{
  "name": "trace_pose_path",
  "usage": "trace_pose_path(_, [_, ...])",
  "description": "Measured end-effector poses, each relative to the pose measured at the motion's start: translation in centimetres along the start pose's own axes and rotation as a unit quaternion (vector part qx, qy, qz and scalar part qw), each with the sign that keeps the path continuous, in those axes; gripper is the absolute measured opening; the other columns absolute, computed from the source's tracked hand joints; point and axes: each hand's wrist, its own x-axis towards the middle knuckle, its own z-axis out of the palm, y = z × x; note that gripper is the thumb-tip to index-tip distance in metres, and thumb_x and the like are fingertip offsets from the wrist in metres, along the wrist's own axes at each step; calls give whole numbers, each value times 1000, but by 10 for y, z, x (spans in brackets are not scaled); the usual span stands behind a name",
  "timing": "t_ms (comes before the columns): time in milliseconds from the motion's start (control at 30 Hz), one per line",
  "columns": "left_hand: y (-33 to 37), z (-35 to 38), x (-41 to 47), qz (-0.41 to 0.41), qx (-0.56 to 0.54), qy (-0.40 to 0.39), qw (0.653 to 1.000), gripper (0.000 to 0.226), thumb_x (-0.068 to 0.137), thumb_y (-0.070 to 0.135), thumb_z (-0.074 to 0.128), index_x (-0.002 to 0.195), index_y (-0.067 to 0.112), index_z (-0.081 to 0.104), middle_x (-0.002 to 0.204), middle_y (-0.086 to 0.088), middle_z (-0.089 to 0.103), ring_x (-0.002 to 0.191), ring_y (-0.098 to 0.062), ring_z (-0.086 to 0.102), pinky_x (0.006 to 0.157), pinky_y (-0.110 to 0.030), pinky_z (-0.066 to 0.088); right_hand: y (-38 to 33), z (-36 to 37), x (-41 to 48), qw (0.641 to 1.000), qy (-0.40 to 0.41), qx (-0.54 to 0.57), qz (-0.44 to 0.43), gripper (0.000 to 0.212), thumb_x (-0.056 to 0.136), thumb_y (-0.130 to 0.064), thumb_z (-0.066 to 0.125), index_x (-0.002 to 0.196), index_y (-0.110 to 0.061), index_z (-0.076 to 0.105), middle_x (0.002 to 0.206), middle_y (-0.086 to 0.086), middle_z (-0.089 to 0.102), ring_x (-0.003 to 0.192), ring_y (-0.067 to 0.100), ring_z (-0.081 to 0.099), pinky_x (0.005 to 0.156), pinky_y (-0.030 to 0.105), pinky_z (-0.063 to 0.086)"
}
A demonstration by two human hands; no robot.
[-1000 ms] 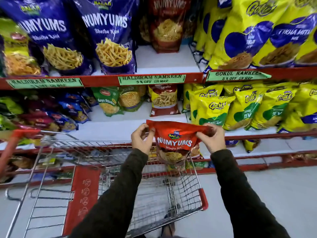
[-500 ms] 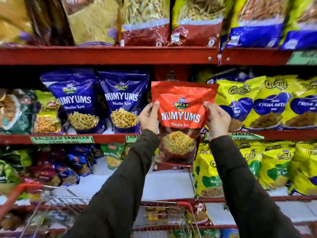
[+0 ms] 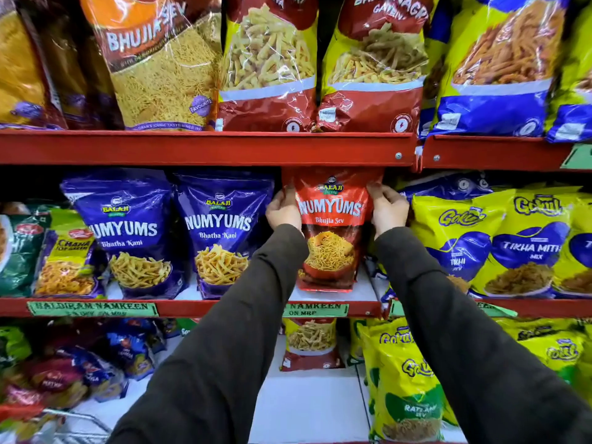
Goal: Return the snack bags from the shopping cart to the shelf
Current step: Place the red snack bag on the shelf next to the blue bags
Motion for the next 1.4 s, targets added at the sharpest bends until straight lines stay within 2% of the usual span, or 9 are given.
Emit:
trace_pose_path(133, [-41, -12, 46, -18, -14, 17, 1000, 48, 72, 36, 71, 112, 10, 62, 120, -16, 67, 114, -32, 61, 107, -52, 44, 22, 9, 9, 1000, -14, 5, 14, 15, 86, -12, 66, 72, -18, 65, 69, -4, 66, 67, 15, 57, 76, 33, 49])
trace_pose_path(267, [-18, -19, 16, 0, 58, -5, 998, 42, 84, 31, 63, 121, 11, 57, 131, -11, 60, 116, -27, 58, 109, -45, 41, 30, 13, 12, 1000, -21, -6, 16, 18, 91, -15, 59, 105, -3, 63, 80, 0, 64, 70, 10, 59, 70, 25, 50])
trace_pose_path(433, [-36, -43, 1, -41, 144, -75, 986, 60, 93, 52, 35, 145, 23, 28, 155, 0, 29, 141, -19, 30, 119, -39, 23, 70, -2, -11, 988, -86, -51, 120, 68, 81, -65, 52, 134, -22, 46, 128, 0, 58, 114, 19, 56, 102, 39, 43])
trace_pose_path(567, [-71, -68, -6, -139, 184, -117, 966, 76, 86, 68, 28, 142, 17, 35, 148, -4, 39, 140, -23, 33, 117, -39, 29, 130, -27, -12, 973, -103, 1, 209, 88, 67, -87, 46, 135, -31, 47, 139, -2, 56, 123, 18, 54, 109, 43, 40])
trace_pose_path(667, [-63, -68, -19, -130, 126, -124, 976, 55, 94, 54, 29, 135, 19, 44, 136, -2, 48, 133, -22, 41, 111, -37, 34, 113, -30, -40, 969, -100, -7, 225, 94, 67, -86, 44, 141, -29, 43, 144, -1, 51, 131, 19, 49, 114, 45, 36])
trace_pose_path(833, [-60, -77, -34, -125, 123, -144, 974, 63, 88, 61, 38, 138, 22, 42, 139, 3, 48, 130, -18, 42, 116, -37, 28, 79, -30, -72, 966, -105, -22, 236, 56, 93, -60, 31, 124, -18, 51, 124, 8, 57, 121, 28, 53, 109, 45, 40])
trace_pose_path(1000, [-107, -110, -9, -113, 202, -140, 963, 95, 51, 97, 36, 129, 44, 46, 145, 9, 48, 135, -15, 42, 118, -47, 27, 66, -44, -92, 964, -106, -91, 227, 67, 92, -64, 28, 131, -13, 49, 125, 8, 56, 113, 28, 56, 104, 47, 43])
trace_pose_path(1167, [-49, -104, -75, -40, 300, -125, 945, 64, 88, 65, 25, 138, 29, 41, 142, 8, 44, 132, -16, 38, 118, -41, 25, 61, -55, -104, 960, -112, -107, 235, 65, 91, -64, 34, 126, -13, 51, 130, 12, 56, 118, 31, 57, 98, 45, 48])
trace_pose_path(1400, [-47, -109, -88, 26, 355, -127, 926, 53, 94, 53, 29, 138, 25, 39, 145, -7, 45, 130, -31, 45, 113, -49, 35, 42, -56, -120, 962, -111, -101, 227, 64, 93, -59, 35, 136, -13, 45, 146, 12, 46, 129, 31, 49, 98, 46, 47])
